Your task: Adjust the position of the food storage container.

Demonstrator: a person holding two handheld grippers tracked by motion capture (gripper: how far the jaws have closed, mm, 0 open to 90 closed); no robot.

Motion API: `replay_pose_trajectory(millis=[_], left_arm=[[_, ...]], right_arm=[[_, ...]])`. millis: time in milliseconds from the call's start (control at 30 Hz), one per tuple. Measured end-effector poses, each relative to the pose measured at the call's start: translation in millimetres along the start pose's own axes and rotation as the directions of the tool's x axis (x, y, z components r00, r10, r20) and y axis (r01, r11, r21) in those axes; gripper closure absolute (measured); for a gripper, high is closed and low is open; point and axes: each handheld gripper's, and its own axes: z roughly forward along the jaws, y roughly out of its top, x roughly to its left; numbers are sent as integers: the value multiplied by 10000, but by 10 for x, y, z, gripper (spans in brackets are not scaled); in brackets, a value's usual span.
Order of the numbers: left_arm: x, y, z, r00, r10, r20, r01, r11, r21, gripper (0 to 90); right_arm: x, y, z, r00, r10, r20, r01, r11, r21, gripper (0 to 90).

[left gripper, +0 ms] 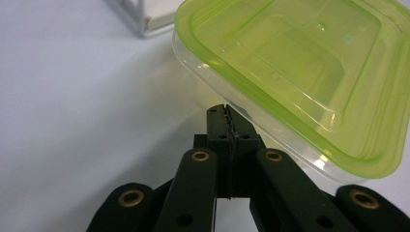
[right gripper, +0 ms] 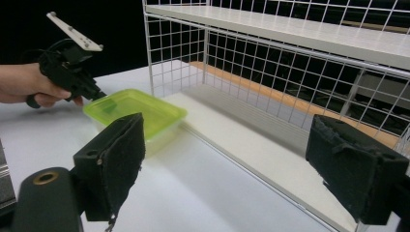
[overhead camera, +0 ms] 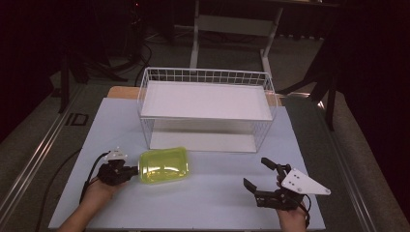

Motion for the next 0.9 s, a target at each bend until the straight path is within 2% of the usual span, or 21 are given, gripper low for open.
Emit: replay_pose_trajectory(millis=[133,200,233,300,367,467,600,767,867,900], left_arm=[[-53,109,149,9997,211,149,-210,9998,-52,900],[-56,121,175,9996,220,149,-219,9997,-49,900],[-63,129,201,9998,201,20,-201,9998,-8,900],[-63,126,197,9998,198,11,-198,9998,9,900],[-68,81,114,9996,264,-54,-264,9995,-147,900],[-88,14,34,9997,249,18,-249,9996,-134,900],[-94,-6,38,9999,107,109,-105,9998,-186,900],[-100,83,170,9996,76,284,-69,9997,-247,900],[-125,126,242,9991,36,421,-24,9996,-273,900],[-136,145,262,9990,127,438,-117,9997,-223,900]], right_arm=[[2,-9,1,10000,-11,-58,11,10000,71,141],[3,-12,-2,10000,-8,-83,8,10000,73,142],[5,-16,-9,10000,15,-91,-15,10000,53,142],[5,-15,-17,10000,-3,-67,3,10000,24,142],[2,-12,-24,10000,-31,-59,31,10000,-3,142],[1,-9,-29,10000,-4,-53,3,10000,-29,142],[-3,-5,-29,10000,40,-61,-41,10000,-42,142],[19,-5,-25,9999,-106,-37,106,9999,12,141],[16,-14,-22,10000,-37,-68,37,10000,43,142],[10,-17,-19,10000,-19,-83,19,10000,43,141]])
